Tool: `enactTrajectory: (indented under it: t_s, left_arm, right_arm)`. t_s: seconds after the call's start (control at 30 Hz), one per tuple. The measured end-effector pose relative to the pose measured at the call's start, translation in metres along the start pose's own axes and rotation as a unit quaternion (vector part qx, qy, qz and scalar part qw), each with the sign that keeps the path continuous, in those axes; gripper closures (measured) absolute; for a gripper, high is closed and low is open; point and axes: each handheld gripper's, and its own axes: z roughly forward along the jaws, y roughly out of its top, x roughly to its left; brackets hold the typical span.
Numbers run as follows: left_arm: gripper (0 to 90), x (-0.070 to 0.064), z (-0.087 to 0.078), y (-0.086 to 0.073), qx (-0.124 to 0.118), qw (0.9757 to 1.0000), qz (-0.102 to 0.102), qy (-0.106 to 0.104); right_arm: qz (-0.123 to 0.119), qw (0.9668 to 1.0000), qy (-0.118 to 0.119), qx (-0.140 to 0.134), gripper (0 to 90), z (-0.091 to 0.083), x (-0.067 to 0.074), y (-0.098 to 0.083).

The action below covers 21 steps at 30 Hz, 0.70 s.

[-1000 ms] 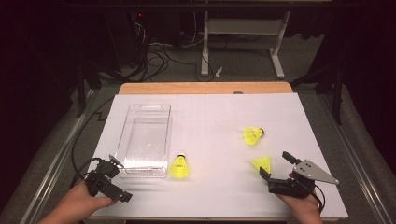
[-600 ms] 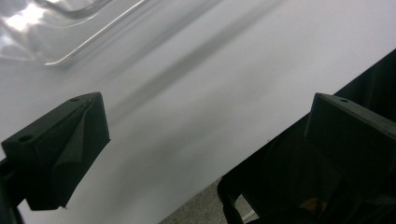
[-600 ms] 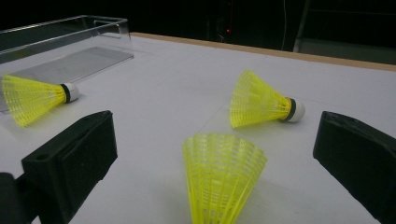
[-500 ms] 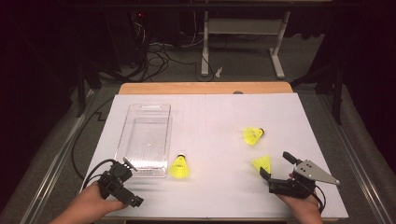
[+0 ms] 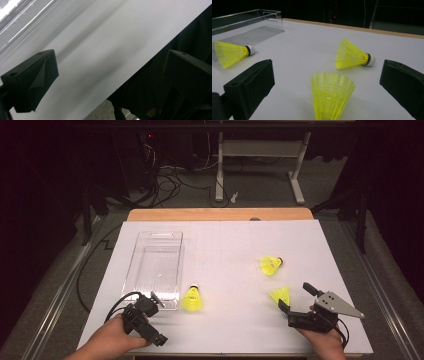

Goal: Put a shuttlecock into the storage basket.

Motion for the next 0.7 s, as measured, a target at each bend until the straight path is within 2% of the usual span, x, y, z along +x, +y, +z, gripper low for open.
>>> enactTrajectory:
  t_s: [0.1, 0.23, 0.37, 0.7]
  left_arm:
    - [0.7, -0.004, 0.003, 0.004, 0.000, 1.0000, 0.005, 0.003]
    - [0.6, -0.010, 0.006, 0.010, 0.003, 0.9999, 0.011, -0.011]
    - [0.7, -0.016, 0.006, 0.015, 0.004, 0.9997, 0.021, -0.015]
    - [0.6, -0.032, -0.007, 0.032, 0.005, 0.9986, 0.049, -0.021]
  right_arm:
    - [0.000, 1.0000, 0.001, 0.000, 0.4, 0.000, 0.000, 0.000]
    - [0.000, 1.0000, 0.001, 0.000, 0.4, 0.000, 0.000, 0.000]
    - [0.000, 1.0000, 0.001, 0.000, 0.4, 0.000, 0.000, 0.000]
    - [0.000, 1.0000, 0.003, 0.002, 0.5, 0.000, 0.001, 0.000]
